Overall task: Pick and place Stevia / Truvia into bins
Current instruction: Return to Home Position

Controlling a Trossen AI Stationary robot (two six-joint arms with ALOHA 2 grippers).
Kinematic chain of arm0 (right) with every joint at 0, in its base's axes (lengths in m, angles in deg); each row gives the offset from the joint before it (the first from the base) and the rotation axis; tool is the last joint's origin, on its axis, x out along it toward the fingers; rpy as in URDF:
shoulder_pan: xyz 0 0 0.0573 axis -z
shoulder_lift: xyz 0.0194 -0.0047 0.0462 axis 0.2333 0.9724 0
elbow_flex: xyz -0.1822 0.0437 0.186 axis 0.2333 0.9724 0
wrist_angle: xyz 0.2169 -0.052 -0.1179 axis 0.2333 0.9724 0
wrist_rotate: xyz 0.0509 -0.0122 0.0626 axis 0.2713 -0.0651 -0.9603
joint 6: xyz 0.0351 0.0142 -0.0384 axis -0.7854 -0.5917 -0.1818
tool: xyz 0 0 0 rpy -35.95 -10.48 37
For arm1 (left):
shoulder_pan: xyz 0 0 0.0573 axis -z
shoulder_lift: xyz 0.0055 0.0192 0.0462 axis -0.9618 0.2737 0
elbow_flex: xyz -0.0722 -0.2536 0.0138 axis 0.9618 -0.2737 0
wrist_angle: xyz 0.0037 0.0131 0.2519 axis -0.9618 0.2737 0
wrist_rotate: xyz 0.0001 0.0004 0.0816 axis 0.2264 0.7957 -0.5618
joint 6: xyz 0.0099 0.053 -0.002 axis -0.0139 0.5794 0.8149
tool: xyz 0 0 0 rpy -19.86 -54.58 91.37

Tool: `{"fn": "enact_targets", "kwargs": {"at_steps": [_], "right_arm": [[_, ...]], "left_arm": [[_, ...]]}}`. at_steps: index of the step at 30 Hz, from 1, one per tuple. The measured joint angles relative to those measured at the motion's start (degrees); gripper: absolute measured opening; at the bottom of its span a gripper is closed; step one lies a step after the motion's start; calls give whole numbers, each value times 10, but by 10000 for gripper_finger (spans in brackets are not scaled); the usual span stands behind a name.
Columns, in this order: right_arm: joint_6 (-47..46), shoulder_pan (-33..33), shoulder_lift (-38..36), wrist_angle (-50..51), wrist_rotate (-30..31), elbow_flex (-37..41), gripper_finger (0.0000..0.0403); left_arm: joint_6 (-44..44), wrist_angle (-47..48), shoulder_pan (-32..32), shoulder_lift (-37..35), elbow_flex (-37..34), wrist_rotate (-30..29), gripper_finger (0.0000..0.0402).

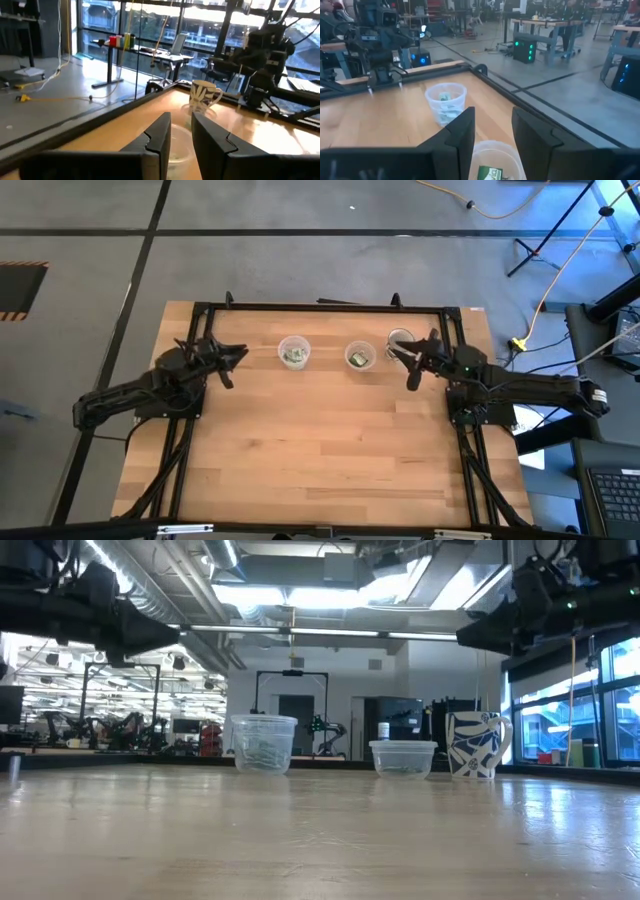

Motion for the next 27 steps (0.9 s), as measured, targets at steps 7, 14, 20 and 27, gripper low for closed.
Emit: {"fn": "enact_targets", "kwargs": {"at_steps": [7, 14, 20, 27], "right_arm": [[-12, 8, -53, -26, 1, 54, 133], [-15, 45, -120, -25, 1, 101, 133], [-30, 75, -179, 31, 1, 116, 133], [-13, 94, -227, 76, 1, 116, 133]], "left_arm": [[-9, -28, 0, 1, -20, -26, 72], [-9, -24, 0, 1, -20, -26, 72], [5, -24, 0, 1, -20, -36, 72], [36, -24, 0, 1, -20, -50, 72]]}}
